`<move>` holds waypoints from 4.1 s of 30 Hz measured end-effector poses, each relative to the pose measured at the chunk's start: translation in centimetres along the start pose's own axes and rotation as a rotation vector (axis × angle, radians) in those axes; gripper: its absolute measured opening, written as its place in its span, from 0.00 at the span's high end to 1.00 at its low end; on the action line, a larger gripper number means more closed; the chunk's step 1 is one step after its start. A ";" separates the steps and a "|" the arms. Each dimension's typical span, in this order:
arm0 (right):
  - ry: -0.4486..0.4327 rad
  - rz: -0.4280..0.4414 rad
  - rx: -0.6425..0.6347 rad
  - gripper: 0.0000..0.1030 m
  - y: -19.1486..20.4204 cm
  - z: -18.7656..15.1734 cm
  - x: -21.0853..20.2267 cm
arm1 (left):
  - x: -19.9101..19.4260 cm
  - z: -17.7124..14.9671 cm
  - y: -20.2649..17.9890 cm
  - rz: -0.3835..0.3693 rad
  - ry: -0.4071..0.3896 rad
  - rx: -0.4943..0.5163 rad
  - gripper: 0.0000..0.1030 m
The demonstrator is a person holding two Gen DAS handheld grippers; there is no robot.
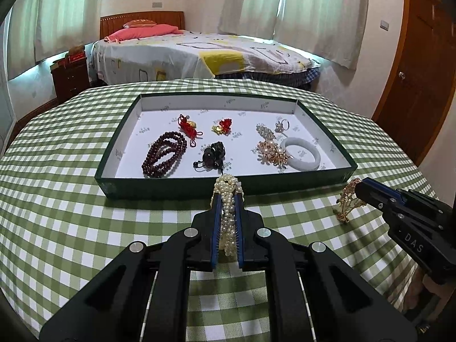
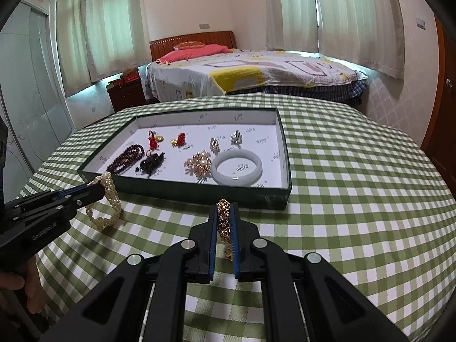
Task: Organize jewelry
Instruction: 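Lift the pearl necklace and gold chain into the tray and release both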
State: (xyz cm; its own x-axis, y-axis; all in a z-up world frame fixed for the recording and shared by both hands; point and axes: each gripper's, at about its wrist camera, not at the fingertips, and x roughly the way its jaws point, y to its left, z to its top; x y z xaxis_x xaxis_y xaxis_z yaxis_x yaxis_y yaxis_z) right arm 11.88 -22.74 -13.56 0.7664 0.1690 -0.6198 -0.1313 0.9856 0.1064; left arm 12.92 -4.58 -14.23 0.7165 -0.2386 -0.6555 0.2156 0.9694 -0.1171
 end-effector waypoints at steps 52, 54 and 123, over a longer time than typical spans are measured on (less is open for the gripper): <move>-0.308 -0.020 -0.067 0.91 -0.6 13.8 1.0 | -0.4 13.3 2.8 0.041 -0.267 0.010 0.91; -0.299 -0.023 -0.064 0.91 -0.8 14.2 2.0 | 0.7 13.6 3.2 0.052 -0.265 0.015 0.91; 0.136 -0.036 0.029 0.48 -4.5 13.0 16.0 | 15.7 14.1 6.3 0.143 0.149 0.004 0.52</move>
State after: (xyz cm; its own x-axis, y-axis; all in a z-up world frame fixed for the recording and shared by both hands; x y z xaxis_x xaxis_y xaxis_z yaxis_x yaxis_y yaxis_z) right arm 32.94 -24.48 -13.82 0.6778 0.1343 -0.7228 -0.0857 0.9909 0.1038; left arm 34.86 -3.00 -14.76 0.6341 -0.0868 -0.7684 0.1211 0.9926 -0.0122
